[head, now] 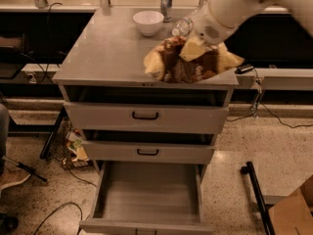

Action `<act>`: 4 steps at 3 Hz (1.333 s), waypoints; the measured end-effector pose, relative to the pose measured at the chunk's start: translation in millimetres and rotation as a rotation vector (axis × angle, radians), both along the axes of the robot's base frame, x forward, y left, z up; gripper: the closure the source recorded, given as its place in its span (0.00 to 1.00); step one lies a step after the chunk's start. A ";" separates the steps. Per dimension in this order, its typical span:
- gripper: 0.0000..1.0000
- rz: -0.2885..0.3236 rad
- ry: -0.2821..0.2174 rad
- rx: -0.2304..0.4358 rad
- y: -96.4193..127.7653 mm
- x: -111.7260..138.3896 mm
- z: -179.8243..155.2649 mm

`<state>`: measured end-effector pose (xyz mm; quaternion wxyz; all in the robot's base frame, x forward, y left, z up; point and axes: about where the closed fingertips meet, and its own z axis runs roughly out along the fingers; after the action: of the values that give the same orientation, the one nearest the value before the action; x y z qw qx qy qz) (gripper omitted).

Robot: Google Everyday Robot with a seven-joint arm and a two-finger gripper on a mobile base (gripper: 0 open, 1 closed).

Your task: Place brown chip bag into bottom drawer

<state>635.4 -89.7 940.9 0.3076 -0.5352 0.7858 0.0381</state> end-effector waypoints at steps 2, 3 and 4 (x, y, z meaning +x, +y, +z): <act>1.00 -0.011 0.008 0.035 -14.6 -15.6 4.1; 1.00 0.003 0.033 0.046 -12.9 -23.2 -6.4; 1.00 0.038 0.084 0.070 -4.0 -71.9 -14.4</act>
Offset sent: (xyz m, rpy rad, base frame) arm -0.0164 -0.0151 0.0049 0.0374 0.0077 -0.0105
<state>563.6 -93.7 926.5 0.2923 -0.5370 0.7857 0.0939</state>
